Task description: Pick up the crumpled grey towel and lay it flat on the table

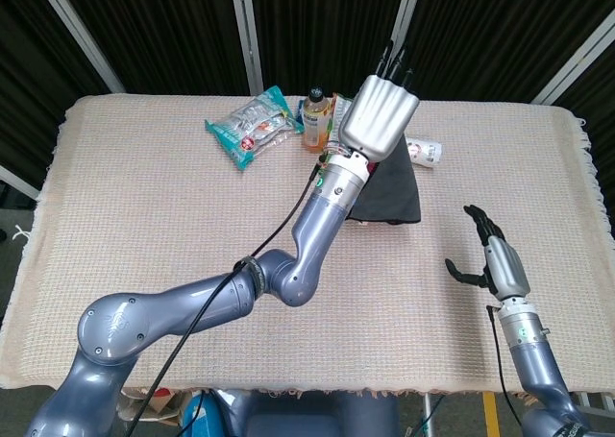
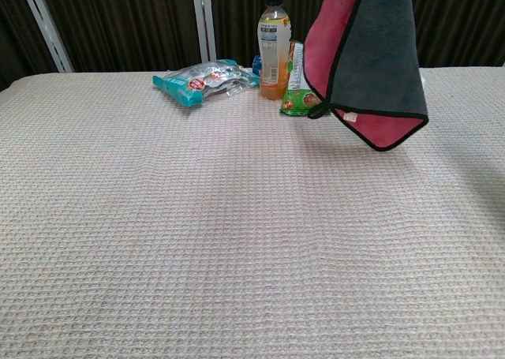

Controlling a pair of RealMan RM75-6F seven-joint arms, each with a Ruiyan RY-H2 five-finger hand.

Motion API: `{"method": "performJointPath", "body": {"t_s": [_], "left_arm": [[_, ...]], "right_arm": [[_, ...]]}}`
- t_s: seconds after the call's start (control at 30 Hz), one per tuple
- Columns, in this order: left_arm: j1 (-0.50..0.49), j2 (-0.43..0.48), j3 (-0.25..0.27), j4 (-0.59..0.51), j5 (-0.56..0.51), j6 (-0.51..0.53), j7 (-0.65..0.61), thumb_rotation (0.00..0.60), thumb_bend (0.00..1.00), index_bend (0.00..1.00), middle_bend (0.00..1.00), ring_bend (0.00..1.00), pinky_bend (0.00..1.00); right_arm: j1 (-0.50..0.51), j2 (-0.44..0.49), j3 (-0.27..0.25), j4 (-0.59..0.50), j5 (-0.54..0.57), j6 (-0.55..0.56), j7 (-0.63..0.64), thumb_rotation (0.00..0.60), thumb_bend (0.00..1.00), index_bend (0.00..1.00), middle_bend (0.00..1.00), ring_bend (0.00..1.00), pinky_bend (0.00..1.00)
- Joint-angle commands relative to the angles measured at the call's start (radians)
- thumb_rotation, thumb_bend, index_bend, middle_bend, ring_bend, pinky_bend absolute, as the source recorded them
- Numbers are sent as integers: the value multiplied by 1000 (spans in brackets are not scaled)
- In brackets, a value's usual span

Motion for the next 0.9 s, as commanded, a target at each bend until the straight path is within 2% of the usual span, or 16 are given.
{"method": "performJointPath", "body": {"t_s": [0.03, 0.2, 0.37, 0.57, 0.9], "left_arm": [[19, 53, 39, -87, -55, 40, 102, 600, 598, 722, 276, 26, 14], [-9, 60, 36, -125, -143, 69, 183, 600, 616, 731, 283, 27, 14], [-72, 21, 39, -104, -216, 71, 245, 600, 618, 730, 285, 28, 14], [-129, -20, 48, -64, -222, 74, 262, 600, 621, 737, 291, 40, 15], [-242, -104, 20, 70, -243, 68, 253, 600, 621, 733, 290, 40, 16]], "right_arm": [[-4, 1, -5, -1, -4, 5, 6, 600, 330, 72, 0, 0, 0], [-8, 3, -9, -10, -9, 14, 18, 600, 331, 70, 0, 0, 0], [10, -9, 1, -40, -2, 17, -3, 600, 331, 0, 0, 0, 0], [63, -45, 26, -68, 41, -7, -63, 600, 331, 0, 0, 0, 0], [146, -149, 53, -79, 184, 1, -209, 600, 331, 0, 0, 0, 0]]}}
